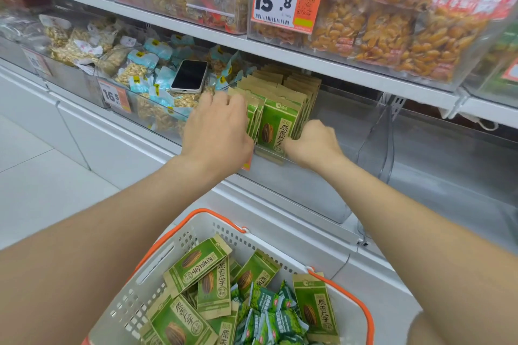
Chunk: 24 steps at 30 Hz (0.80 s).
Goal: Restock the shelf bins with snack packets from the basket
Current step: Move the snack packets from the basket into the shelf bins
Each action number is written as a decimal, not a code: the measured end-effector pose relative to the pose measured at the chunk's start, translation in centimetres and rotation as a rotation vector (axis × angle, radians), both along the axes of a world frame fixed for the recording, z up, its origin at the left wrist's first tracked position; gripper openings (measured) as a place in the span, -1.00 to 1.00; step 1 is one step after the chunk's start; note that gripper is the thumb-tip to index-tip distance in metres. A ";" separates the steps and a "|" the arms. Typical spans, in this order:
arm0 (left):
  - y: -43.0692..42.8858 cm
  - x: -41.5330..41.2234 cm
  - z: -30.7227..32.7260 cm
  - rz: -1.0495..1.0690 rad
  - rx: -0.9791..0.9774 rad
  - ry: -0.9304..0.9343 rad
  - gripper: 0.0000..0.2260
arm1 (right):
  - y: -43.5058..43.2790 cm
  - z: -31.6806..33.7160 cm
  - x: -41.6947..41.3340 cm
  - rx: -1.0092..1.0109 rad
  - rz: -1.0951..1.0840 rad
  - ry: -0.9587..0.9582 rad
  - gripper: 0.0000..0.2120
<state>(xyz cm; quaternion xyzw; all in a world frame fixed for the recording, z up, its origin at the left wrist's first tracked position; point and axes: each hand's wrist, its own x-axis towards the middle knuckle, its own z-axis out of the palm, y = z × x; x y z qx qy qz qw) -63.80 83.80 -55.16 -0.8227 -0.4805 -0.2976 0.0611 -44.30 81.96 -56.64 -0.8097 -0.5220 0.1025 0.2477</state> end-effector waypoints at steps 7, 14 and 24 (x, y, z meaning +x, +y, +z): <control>-2.2 -1.1 -5.2 -0.224 -0.628 0.508 -0.87 | -6.6 2.3 -4.3 0.077 0.460 -0.216 -0.86; -6.9 -0.8 -13.9 -0.390 -0.805 1.040 -0.76 | -11.0 -5.5 -6.5 -0.619 0.860 -0.608 -0.86; -9.6 -5.0 -22.6 -0.421 -0.857 1.287 -0.50 | -12.5 -8.4 -9.6 -0.715 1.070 -0.715 -0.86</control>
